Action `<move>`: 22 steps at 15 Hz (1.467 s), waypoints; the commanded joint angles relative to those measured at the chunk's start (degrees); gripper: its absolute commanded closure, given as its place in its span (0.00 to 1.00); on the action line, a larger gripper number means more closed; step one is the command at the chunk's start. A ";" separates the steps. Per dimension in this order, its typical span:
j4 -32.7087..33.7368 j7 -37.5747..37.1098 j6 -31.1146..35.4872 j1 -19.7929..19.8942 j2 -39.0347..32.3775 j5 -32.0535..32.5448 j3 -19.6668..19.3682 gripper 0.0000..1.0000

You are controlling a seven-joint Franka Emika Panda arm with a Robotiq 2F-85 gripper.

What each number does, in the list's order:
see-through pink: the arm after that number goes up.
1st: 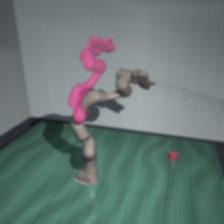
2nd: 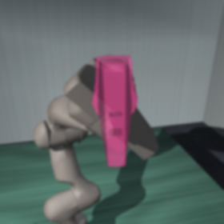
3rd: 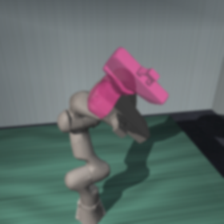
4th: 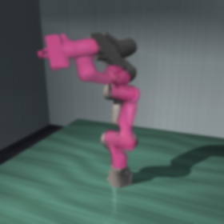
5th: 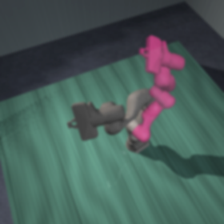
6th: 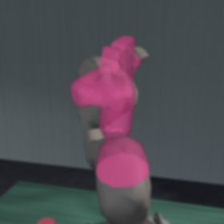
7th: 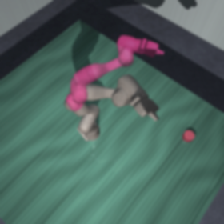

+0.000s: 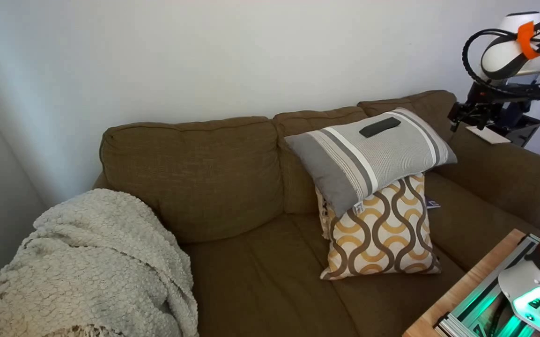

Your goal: Put the purple book on the grey pillow

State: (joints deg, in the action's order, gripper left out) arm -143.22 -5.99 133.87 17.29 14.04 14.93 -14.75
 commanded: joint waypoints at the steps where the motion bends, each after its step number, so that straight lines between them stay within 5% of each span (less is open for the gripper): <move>1: 2.29 -0.05 5.13 2.61 -10.23 -4.65 -3.92 0.00; 10: 9.66 -3.02 4.67 8.50 -31.71 -7.40 -12.33 0.00; 11: 6.95 -0.88 4.67 7.62 -26.56 -7.27 -11.82 0.00; 15: 9.18 -2.04 4.67 7.99 -31.56 -7.34 -12.61 0.00; 18: 9.84 -4.09 16.36 10.13 -33.15 -12.28 -12.43 0.00; 22: 10.92 -0.05 28.49 15.93 -37.86 -28.48 -6.87 0.00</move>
State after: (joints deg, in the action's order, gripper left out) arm -133.80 -9.24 155.35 28.23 -19.26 -2.82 -26.43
